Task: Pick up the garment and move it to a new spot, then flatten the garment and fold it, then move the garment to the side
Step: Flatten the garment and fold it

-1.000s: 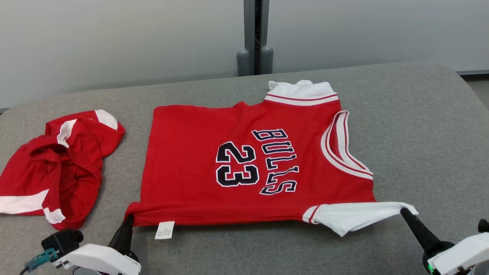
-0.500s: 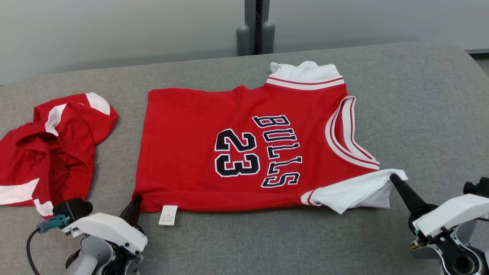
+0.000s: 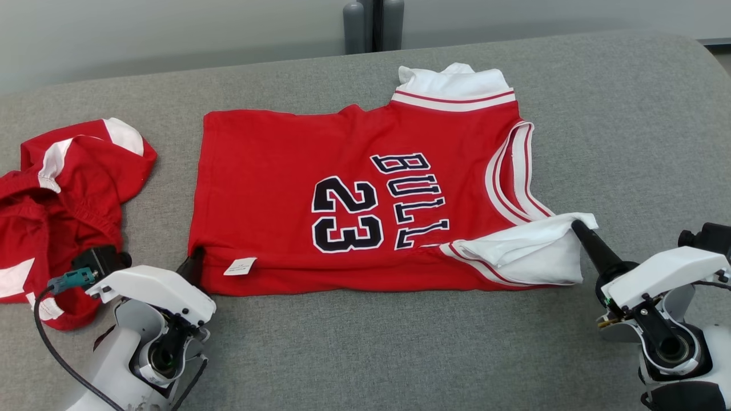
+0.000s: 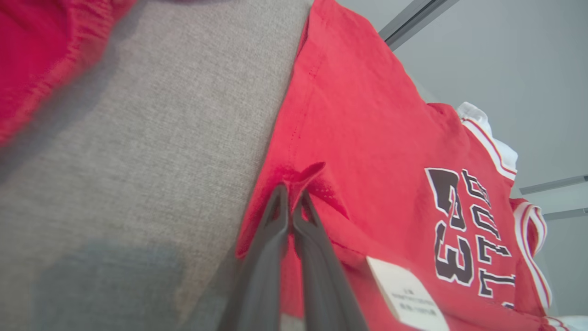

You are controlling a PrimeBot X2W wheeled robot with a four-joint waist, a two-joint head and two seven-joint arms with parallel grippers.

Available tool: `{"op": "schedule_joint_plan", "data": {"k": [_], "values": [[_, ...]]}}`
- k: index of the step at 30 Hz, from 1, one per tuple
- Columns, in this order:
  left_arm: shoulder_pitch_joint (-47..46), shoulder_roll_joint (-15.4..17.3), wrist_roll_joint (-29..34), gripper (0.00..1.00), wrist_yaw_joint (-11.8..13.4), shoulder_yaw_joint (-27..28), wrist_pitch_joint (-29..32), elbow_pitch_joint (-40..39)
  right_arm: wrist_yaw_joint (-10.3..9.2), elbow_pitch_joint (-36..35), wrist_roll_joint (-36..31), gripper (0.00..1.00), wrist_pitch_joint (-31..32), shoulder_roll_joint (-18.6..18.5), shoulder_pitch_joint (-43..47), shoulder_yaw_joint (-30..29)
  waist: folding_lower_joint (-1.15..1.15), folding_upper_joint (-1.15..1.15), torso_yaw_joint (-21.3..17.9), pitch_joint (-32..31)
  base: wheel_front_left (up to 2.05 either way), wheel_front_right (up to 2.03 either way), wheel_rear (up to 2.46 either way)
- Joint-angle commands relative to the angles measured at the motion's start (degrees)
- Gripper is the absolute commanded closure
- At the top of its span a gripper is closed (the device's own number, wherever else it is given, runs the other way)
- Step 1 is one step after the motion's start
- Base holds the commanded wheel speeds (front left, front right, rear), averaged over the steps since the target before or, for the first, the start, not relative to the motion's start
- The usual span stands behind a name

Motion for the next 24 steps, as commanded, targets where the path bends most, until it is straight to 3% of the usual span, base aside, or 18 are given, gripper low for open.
{"op": "schedule_joint_plan", "data": {"k": [1, 24], "values": [[-1.16, -0.04, 0.18, 1.00, -0.26, -0.11, 0.23, 0.45, 0.05, 0.50, -0.08, 1.00, -0.66, -0.29, -0.89, -0.09, 0.00, 0.00, -0.05, 0.16, 0.00, 0.00, 0.00], [-9.27, -1.74, 2.50, 1.00, -0.98, -1.39, -0.52, 6.42, 0.05, 6.65, 1.19, 1.00, -5.32, -1.55, -7.02, 2.79, 0.00, 0.00, 0.05, 1.88, 0.00, 0.00, 0.00]]}}
